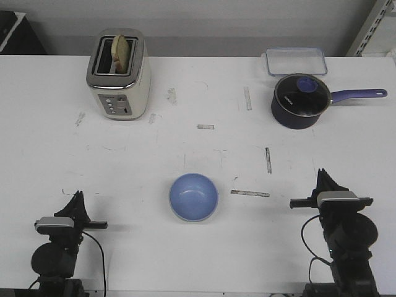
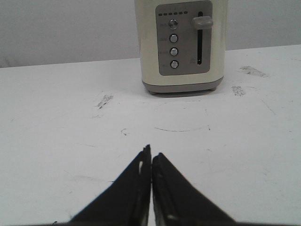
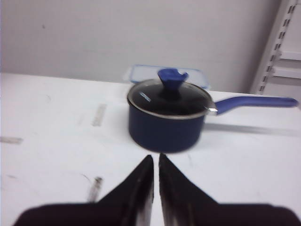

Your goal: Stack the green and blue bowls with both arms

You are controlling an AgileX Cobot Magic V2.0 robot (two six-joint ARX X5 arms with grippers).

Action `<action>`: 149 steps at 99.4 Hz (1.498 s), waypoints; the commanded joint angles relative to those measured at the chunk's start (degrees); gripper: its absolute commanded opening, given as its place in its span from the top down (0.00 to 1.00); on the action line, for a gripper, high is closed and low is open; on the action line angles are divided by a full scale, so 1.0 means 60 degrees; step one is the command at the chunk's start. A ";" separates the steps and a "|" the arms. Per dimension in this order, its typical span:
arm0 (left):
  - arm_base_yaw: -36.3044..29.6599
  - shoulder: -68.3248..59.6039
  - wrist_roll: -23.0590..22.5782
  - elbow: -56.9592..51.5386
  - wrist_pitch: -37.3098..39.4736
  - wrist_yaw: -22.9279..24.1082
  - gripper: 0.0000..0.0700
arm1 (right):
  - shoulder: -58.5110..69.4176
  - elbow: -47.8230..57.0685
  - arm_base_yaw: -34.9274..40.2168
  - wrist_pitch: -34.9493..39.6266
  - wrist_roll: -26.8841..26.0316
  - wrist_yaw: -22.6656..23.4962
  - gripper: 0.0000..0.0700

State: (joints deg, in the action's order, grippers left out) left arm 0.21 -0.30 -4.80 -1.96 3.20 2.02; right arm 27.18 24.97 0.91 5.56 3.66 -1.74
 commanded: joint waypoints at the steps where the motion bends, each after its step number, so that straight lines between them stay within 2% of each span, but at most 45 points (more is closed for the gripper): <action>1: 0.0011 0.0018 0.0055 0.0208 0.0146 -0.0011 1.00 | -0.0382 -0.0634 -0.0182 -0.0062 0.0182 -0.0040 0.99; 19: 0.0011 0.0018 0.0055 0.0208 0.0146 -0.0011 1.00 | -0.2047 -0.2721 -0.0433 -0.1056 -0.0408 0.0040 0.99; 38: 0.0011 0.0018 0.0055 0.0208 0.0146 -0.0011 1.00 | -0.4003 -0.4054 -0.0433 -0.1104 -0.0477 0.0040 0.99; 44: 0.0007 0.0018 0.0055 0.0208 0.0149 -0.0011 1.00 | -0.4615 -0.4040 -0.0426 -0.0612 -0.0455 0.0025 0.99; 149: 0.0007 0.0018 0.0055 0.0208 0.0200 -0.0011 1.00 | -0.4521 -0.4040 -0.0415 -0.0718 -0.0393 0.0036 0.99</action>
State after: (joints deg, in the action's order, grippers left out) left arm 0.21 -0.30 -4.80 -1.96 3.46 1.98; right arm 0.10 0.91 -1.61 1.89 1.67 -1.54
